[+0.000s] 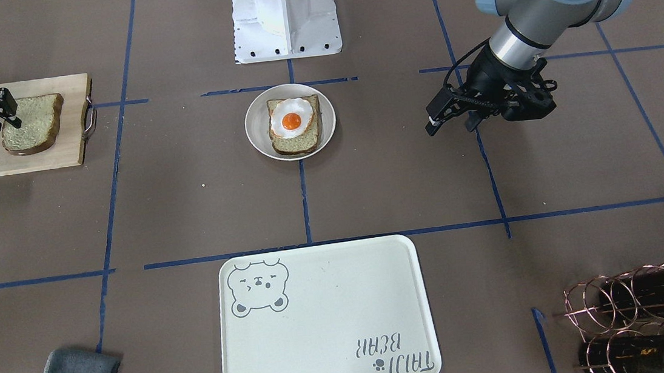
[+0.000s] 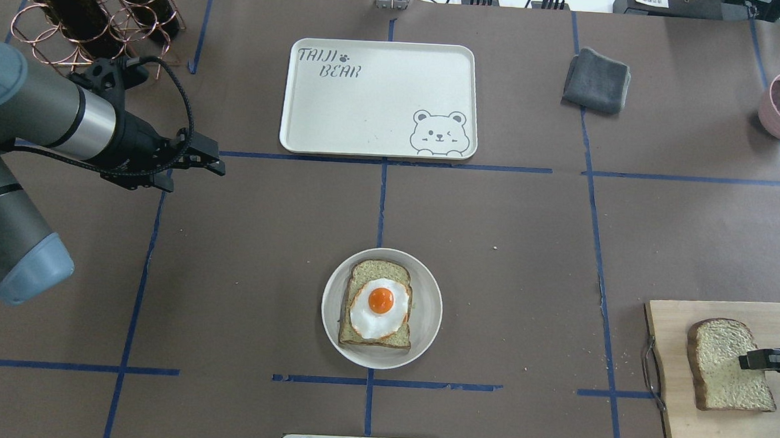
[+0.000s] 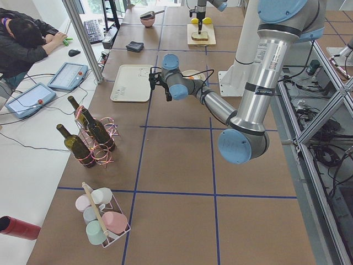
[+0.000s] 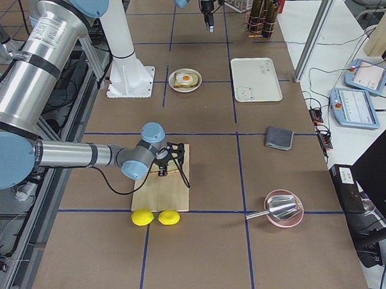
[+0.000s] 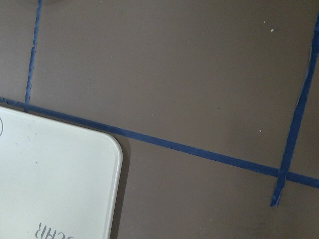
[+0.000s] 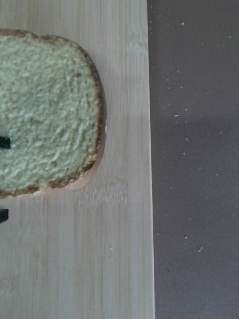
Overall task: Make sandwich and place on tray
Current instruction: 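Grasp the bread slice on the cutting board with the right gripper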
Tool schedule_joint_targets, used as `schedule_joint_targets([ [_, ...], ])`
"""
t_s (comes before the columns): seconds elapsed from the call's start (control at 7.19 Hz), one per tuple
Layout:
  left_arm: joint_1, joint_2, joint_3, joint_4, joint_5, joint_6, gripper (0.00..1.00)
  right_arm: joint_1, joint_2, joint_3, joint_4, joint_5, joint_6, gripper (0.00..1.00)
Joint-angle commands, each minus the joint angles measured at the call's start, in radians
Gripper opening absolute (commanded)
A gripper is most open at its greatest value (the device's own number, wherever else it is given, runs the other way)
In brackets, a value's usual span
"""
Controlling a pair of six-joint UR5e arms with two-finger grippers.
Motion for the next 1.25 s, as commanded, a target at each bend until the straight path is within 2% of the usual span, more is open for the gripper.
schedule_joint_targets([
  [0.0,0.0,0.0,0.0,0.001,0.0,0.0,1.0,0.0,-0.001,-0.01,0.0,-0.002,-0.003,0.51],
  [0.14,0.0,0.0,0.0,0.001,0.002,0.0,1.0,0.0,-0.001,-0.014,0.0,-0.002,-0.003,0.51],
  [0.28,0.0,0.0,0.0,-0.001,0.0,0.0,1.0,0.0,-0.001,-0.014,0.0,-0.002,-0.003,0.37],
  [0.42,0.0,0.0,0.0,0.001,0.002,0.0,1.0,0.0,0.0,-0.014,0.0,-0.002,-0.003,0.02],
  [0.83,0.0,-0.002,0.005,0.001,0.002,0.0,1.0,0.0,0.01,-0.006,0.001,0.001,-0.015,0.0],
  [1.11,0.002,-0.003,0.008,0.001,0.002,0.0,1.0,0.004,0.01,0.04,0.003,0.003,-0.015,0.0],
])
